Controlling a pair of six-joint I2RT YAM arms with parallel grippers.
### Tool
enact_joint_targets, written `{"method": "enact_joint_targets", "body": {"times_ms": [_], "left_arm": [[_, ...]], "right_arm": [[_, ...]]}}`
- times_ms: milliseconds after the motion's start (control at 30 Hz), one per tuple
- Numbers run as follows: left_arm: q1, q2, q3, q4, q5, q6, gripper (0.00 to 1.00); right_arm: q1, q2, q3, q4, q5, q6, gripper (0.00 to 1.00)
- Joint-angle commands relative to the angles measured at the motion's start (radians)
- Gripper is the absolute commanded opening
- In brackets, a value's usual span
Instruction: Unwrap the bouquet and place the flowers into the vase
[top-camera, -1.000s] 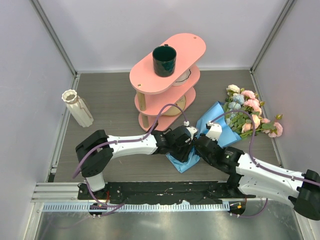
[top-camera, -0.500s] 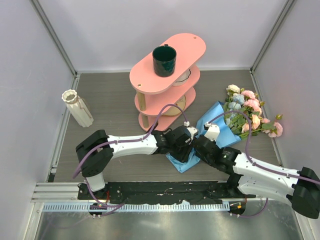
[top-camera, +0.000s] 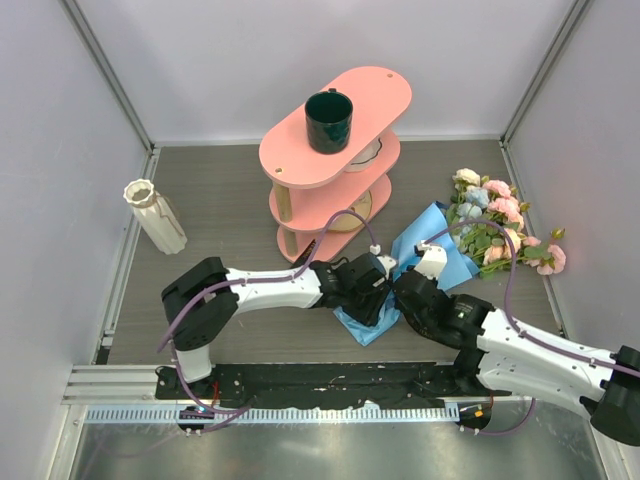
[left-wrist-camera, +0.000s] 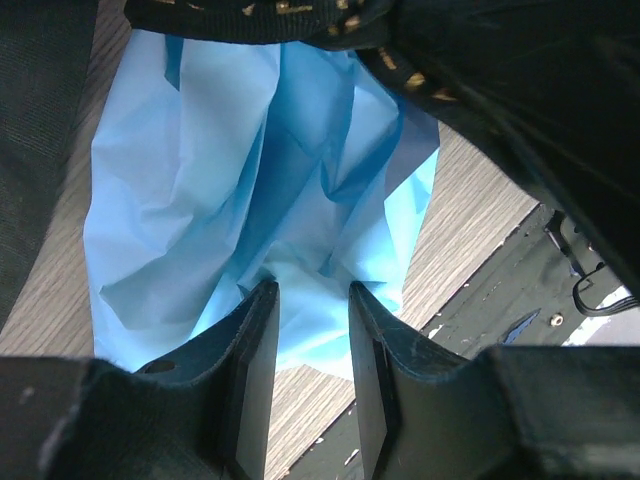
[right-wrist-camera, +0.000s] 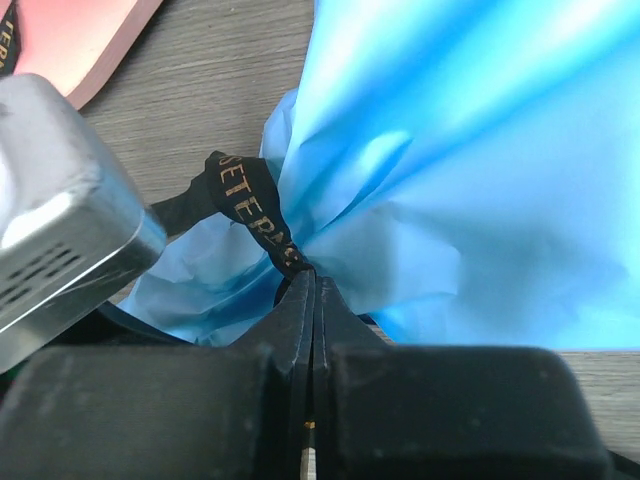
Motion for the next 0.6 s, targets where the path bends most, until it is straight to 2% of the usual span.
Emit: {"method": "enact_joint_targets", "body": {"times_ms": [0, 467, 567], "left_arm": [[0.006, 0.028, 0.035, -0.029, -0.001, -0.014, 0.37], [0.013, 0.053, 0.046, -0.040, 0.002, -0.019, 0.36], [0.013, 0.047, 0.046, -0.038, 0.002, -0.016, 0.36]], "right_arm": [[-0.006, -0.064, 0.052, -0.013, 0.060, 0.018, 0.01], [-0.004, -0.158, 0.080, -0.058, 0.045, 0.017, 0.01], [-0.004, -0.159, 0.049, -0.044, -0.021, 0.034, 0.08]]}}
